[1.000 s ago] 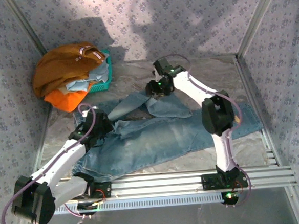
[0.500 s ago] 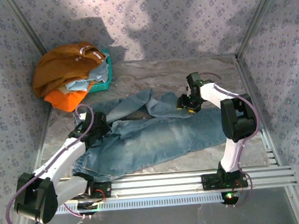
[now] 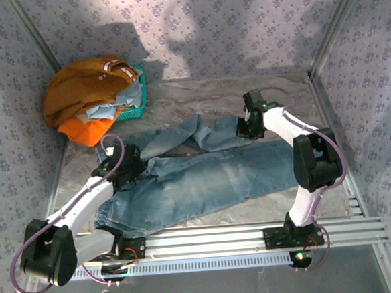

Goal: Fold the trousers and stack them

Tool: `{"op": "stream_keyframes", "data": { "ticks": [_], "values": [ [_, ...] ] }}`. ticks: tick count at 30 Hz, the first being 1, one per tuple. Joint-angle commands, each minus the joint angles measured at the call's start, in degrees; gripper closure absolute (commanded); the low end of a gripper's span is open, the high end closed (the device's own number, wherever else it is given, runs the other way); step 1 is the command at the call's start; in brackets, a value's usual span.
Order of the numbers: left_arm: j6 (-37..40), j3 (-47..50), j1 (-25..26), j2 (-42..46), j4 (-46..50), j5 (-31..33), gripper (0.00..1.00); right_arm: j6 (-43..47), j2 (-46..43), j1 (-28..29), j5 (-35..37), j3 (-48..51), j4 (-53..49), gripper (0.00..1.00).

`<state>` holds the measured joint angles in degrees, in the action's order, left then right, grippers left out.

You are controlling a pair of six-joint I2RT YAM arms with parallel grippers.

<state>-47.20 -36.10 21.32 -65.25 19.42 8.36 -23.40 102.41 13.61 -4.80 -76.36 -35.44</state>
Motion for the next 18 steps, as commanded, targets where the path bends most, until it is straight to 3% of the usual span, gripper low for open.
{"op": "stream_keyframes", "data": {
  "ticks": [1,8,10,12,13,14,15,18],
  "values": [
    [0.36,-3.86,-0.16,-2.39,-1.89,-2.74,1.0,-0.32,-0.72,-4.29,11.0,-9.14,-5.14,1.0],
    [2.05,-11.18,5.19,-11.49,-5.74,-5.59,1.0,0.92,-0.16,-15.45,17.4,-22.05,-10.81,1.0],
    [2.79,-14.18,8.14,-15.46,-6.28,-6.84,0.78,-0.33,0.48,-19.38,17.75,-22.76,-11.64,1.0],
    [4.02,-17.31,10.9,-19.37,-5.55,-8.36,0.29,-1.38,2.02,-23.32,18.51,-22.0,-11.26,1.0],
    [4.34,-18.56,12.1,-20.69,-4.69,-8.59,0.16,-1.75,3.57,-24.96,18.3,-22.22,-11.62,0.97],
    [4.57,-19.44,13.09,-21.64,-3.81,-8.62,0.02,-2.23,5.6,-26.45,18.11,-23.27,-13.35,0.83],
    [4.76,-19.62,13.85,-21.8,-3.37,-8.54,0.0,-2.64,7.51,-27.31,18.33,-24.14,-15.32,0.64],
    [4.69,-18.21,14.19,-19.38,-2.53,-8.48,0.0,-4.27,6.41,-27.67,22.12,-19.59,-13.61,0.47]
  ]
}}
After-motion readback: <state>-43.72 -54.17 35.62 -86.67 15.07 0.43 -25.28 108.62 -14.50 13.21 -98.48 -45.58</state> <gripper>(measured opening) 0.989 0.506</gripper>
